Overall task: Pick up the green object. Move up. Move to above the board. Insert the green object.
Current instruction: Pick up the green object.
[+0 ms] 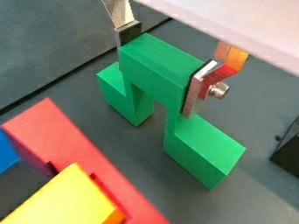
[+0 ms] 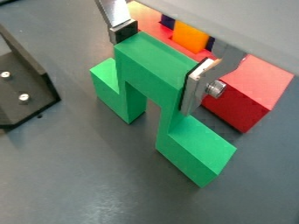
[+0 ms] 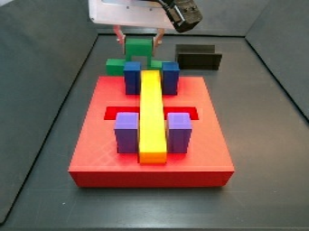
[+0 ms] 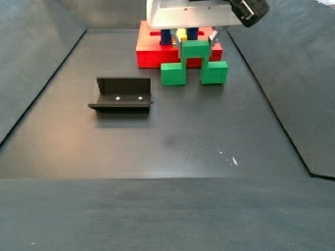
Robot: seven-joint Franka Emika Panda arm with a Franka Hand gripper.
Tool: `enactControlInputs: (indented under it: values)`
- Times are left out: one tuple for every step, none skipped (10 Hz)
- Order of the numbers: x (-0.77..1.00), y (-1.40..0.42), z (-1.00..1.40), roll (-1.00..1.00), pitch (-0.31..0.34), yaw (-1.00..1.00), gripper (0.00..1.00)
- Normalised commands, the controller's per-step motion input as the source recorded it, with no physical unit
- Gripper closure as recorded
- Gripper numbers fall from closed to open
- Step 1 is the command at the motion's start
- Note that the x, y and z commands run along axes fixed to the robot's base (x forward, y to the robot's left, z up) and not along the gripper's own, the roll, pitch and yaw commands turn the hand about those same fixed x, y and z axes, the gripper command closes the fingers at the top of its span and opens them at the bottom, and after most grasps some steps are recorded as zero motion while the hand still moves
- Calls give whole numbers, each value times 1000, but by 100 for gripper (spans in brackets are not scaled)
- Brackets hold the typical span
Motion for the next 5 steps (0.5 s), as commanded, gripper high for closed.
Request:
enactControlInputs:
  values:
    - [0, 0, 0, 0, 0, 0, 100]
    - [0, 0, 0, 0, 0, 0, 100]
    - [0, 0, 0, 0, 0, 0, 100]
    - [0, 0, 0, 0, 0, 0, 100]
    - [0, 0, 0, 0, 0, 0, 100]
